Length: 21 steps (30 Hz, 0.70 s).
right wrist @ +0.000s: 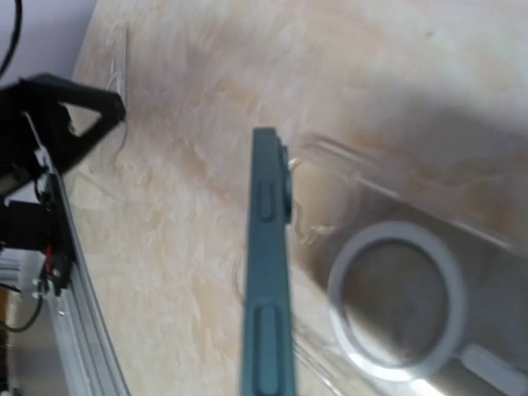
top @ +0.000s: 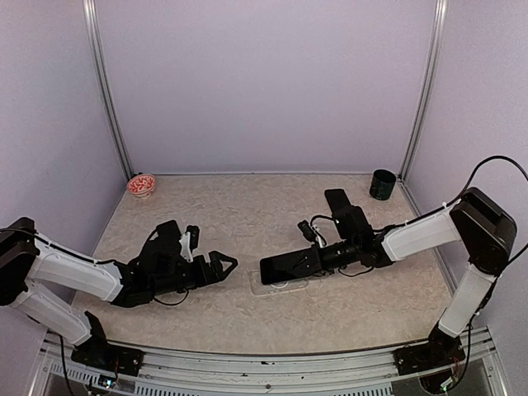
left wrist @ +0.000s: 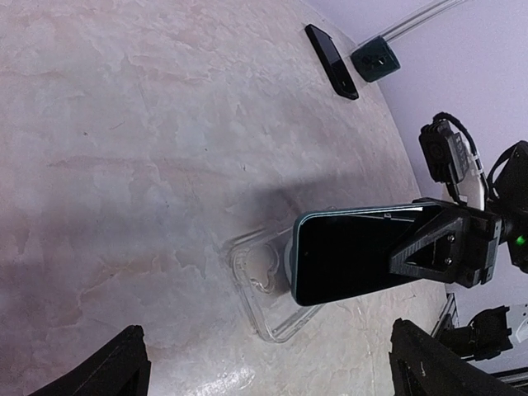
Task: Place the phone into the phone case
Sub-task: Move the phone case to the center of the board, then install the phone into the phone case.
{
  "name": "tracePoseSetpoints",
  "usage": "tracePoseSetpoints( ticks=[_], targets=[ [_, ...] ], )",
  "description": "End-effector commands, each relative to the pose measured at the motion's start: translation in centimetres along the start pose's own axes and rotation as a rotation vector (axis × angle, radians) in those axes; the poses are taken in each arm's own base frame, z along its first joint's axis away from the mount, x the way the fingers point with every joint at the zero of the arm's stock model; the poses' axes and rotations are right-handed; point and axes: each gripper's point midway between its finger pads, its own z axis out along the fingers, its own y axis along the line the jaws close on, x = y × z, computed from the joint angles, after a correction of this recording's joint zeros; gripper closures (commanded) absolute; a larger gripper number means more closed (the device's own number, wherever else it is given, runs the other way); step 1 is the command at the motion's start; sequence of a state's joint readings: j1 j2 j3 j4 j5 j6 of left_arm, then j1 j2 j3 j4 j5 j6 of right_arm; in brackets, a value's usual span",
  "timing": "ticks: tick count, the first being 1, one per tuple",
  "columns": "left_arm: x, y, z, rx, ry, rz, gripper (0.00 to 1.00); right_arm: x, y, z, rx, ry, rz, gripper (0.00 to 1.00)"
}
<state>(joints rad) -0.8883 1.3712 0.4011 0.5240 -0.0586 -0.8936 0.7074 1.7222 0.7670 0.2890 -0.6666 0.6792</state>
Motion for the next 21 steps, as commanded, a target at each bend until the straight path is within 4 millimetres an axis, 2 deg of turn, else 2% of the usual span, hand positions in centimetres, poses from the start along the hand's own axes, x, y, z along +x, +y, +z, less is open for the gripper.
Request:
tracePoseSetpoints(
  ticks=[1,10,21],
  targets=[
    [-0.1,-1.5,0.9,0.054,0.007,-0.002,0.01,-0.6,1.6,-0.7,-0.084,0.032,0.026,1.0],
    [2.0,-2.8,3.2,0.087,0.095,0.023,0.04,0.2,0.3,0.3,-0.127,0.141,0.103,1.0],
    [4.0,-3.3,4.3,0.117,0.161,0.008,0.06,1.4,-1.9,1.4,-0.116,0.215,0.14,1.0]
  ],
)
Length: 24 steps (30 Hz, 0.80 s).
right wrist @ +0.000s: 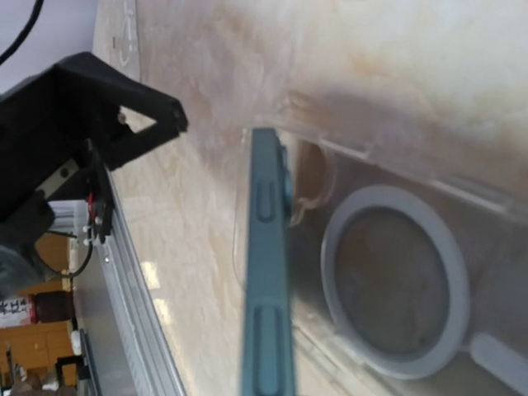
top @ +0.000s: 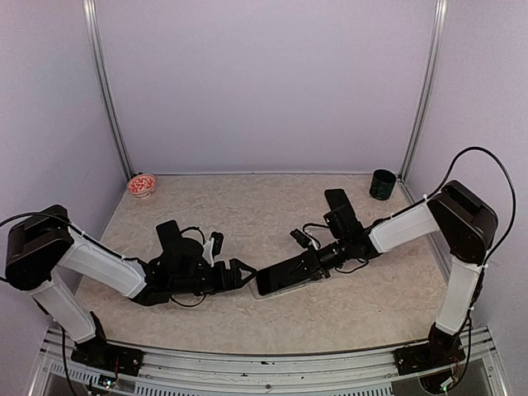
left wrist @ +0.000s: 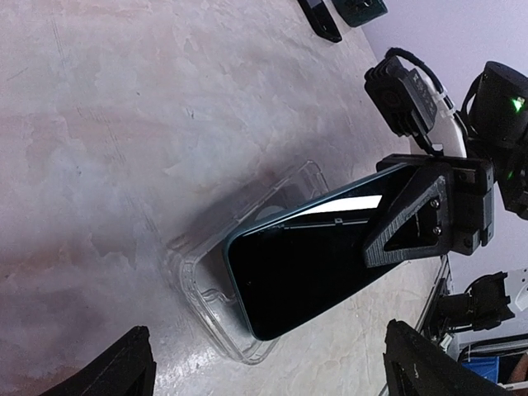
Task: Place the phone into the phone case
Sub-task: Install the phone into the phone case.
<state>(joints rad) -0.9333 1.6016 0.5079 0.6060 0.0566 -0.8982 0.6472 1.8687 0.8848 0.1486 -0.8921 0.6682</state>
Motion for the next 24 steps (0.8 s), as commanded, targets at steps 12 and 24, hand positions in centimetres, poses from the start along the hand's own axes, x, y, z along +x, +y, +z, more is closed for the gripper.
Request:
tracePoseSetpoints(
  ticks=[12,24],
  targets=[
    [1.8,-2.0,2.7,0.07,0.071,-0.022,0.07,1.0,-2.2,1.0,-0.014,0.112,0.03,1.0],
    [2.0,-1.6,3.7,0.051,0.073,-0.042,0.07,3.6,-4.3,1.4,-0.004,0.188,0.177,1.0]
  ],
)
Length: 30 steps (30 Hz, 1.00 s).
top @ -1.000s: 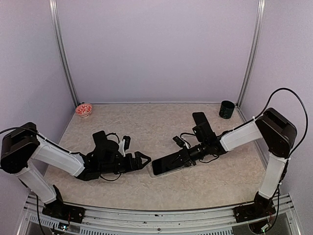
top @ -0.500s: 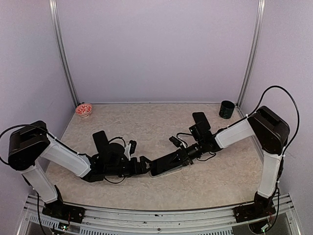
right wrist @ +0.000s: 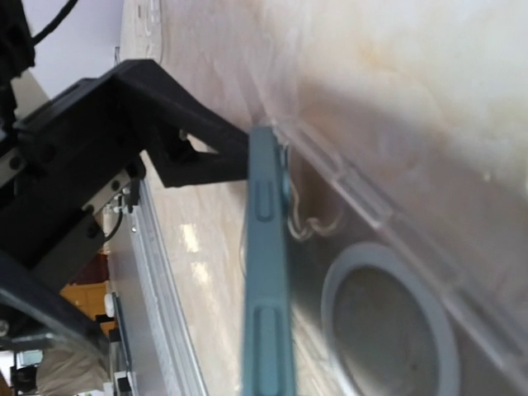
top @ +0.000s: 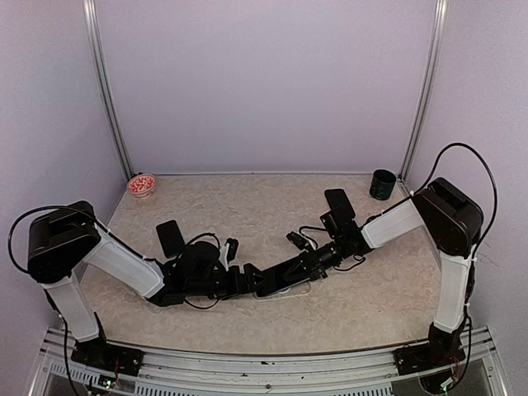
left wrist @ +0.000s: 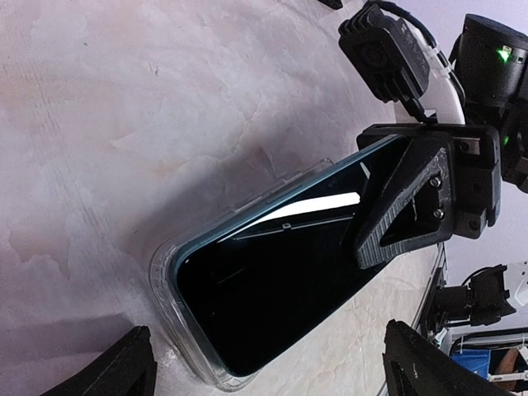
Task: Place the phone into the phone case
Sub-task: Install the phone into the phone case.
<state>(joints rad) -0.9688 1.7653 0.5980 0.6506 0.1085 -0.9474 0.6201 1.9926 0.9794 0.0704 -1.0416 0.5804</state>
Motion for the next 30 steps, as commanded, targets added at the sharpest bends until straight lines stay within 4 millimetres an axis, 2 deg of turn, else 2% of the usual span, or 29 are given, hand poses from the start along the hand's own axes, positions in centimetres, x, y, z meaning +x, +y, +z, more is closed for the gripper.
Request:
tracePoseSetpoints(
  ticks=[1,9,15,24,30],
  targets=[
    [-0.4,-0.9,0.5,0.028,-0.012,-0.008,0.07,3.4,-3.8,0.5,0.084,0.074,0.182,1.0],
    [0.0,-1.1,0.5,0.024,-0.027,-0.032,0.06,3.8,-5.9,0.1,0.172,-0.001,0.281,1.0],
    [0.1,-2.4,0.8,0.053,-0.026,-0.035,0.06,4.3,-6.0,0.4,0.144,-0.019,0.319,1.0],
    [1.3,-2.8,2.0,0.074,0.01,-0.043,0.06,6.5,-6.7,2.1,0.081,0.024,0.408,1.0],
    [1.9,-3.2,2.3,0.082,0.027,-0.043,0.06,6.3,-6.7,2.5,0.07,-0.025,0.456,1.0]
  ],
)
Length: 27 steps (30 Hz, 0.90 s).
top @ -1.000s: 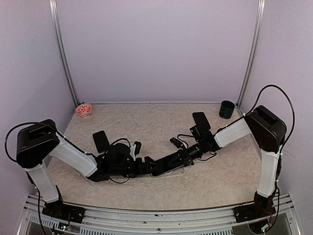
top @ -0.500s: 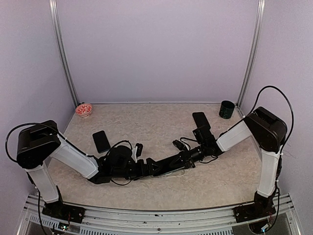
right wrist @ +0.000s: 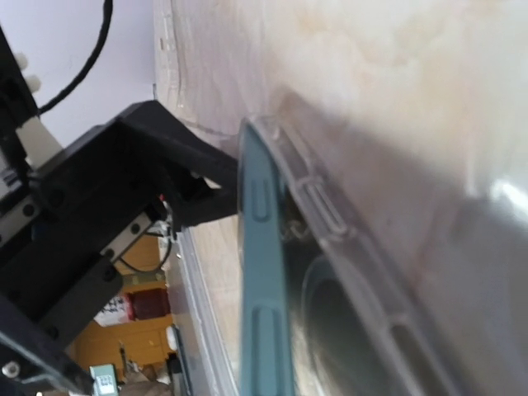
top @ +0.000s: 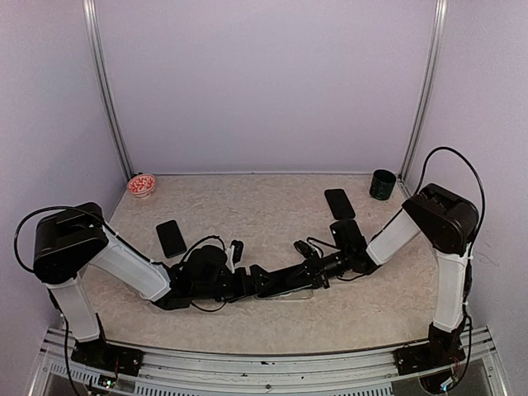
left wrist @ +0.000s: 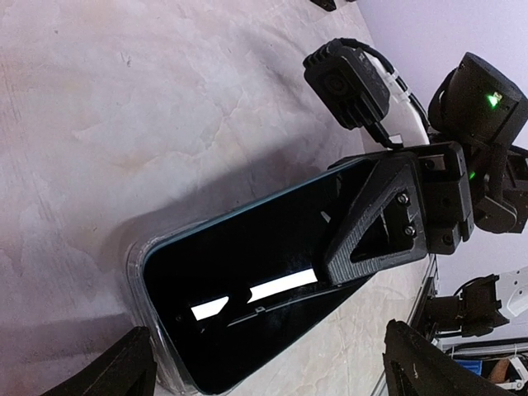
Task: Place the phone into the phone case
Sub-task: Install the phone into the phone case.
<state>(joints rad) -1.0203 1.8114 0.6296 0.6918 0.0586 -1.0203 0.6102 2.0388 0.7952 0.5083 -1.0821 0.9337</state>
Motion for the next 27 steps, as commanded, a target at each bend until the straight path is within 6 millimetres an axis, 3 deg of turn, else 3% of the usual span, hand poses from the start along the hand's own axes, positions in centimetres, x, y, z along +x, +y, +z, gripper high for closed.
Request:
tracePoseSetpoints(
  ticks=[1,15,27],
  targets=[
    [1.3,-1.7,1.2,0.059,0.046,0.002,0.06,4.0,-6.3,1.3,0.166,-0.006,0.289,1.0],
    [1.5,-3.0,0.4,0.089,0.045,-0.004,0.06,3.0,-6.3,1.3,0.151,-0.133,0.344,1.0],
    [1.4,-3.3,-0.1,0.106,0.038,-0.008,0.06,3.3,-5.4,3.1,0.107,-0.115,0.304,1.0]
  ],
)
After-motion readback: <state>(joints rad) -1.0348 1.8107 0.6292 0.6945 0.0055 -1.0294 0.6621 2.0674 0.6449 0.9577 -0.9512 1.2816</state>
